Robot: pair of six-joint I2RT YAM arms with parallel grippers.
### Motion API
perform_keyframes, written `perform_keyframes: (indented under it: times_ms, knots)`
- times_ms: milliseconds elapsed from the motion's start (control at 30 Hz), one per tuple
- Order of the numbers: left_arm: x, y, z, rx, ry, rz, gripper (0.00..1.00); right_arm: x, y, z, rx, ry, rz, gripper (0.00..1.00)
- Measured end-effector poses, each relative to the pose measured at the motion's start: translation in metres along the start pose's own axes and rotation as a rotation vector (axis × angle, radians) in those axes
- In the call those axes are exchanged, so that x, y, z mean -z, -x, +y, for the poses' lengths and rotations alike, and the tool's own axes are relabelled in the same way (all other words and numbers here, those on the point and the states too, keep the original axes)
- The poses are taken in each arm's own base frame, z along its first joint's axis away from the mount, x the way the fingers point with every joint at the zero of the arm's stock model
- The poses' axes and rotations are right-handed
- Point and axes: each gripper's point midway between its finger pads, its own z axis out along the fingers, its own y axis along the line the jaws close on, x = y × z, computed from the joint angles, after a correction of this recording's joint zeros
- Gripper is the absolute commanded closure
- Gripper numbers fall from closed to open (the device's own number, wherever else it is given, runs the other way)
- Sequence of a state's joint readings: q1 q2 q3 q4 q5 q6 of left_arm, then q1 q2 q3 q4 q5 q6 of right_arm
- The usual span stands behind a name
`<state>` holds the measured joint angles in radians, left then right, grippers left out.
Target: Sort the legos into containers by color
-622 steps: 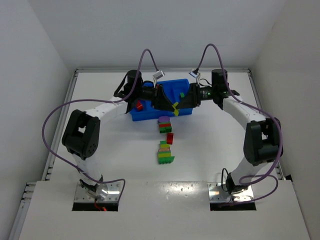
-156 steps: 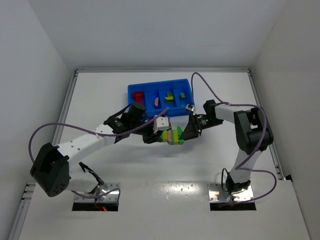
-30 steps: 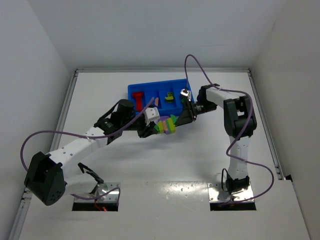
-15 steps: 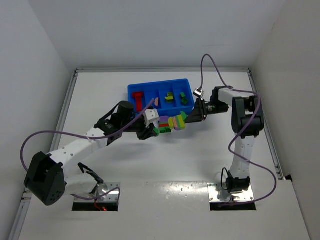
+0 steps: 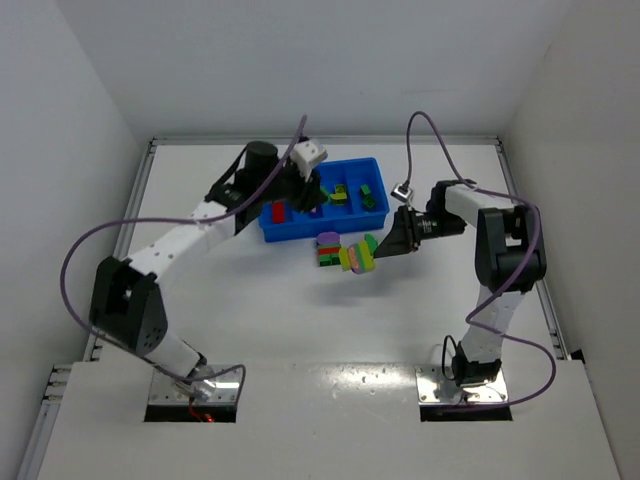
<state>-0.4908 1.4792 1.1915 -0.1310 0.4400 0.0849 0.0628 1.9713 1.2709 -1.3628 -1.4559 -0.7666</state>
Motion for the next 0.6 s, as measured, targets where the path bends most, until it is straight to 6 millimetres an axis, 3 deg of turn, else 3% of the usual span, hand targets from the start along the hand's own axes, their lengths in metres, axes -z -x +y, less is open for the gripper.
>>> perform_keyframes:
  times_ms: [100,233,333,467,600]
  knots:
    - [-0.034,0.042,0.020,0.024,-0.002,-0.062,1.00,0.002,-0.015,0.004,-0.001,-0.012,0.005,0.99]
    - [-0.083,0.065,0.040,0.063,-0.029,-0.092,1.00,0.011,-0.040,0.002,-0.040,-0.043,0.012,0.99]
    - [-0.120,0.054,0.047,0.093,-0.054,-0.063,1.00,0.017,-0.053,0.000,-0.051,-0.068,0.015,0.99]
    - [-0.164,0.022,0.049,0.131,-0.080,0.000,1.00,0.021,-0.067,0.001,-0.041,-0.090,0.031,0.99]
    - [-0.188,-0.002,0.050,0.150,-0.086,0.042,0.93,0.021,-0.073,0.002,-0.026,-0.098,0.047,0.99]
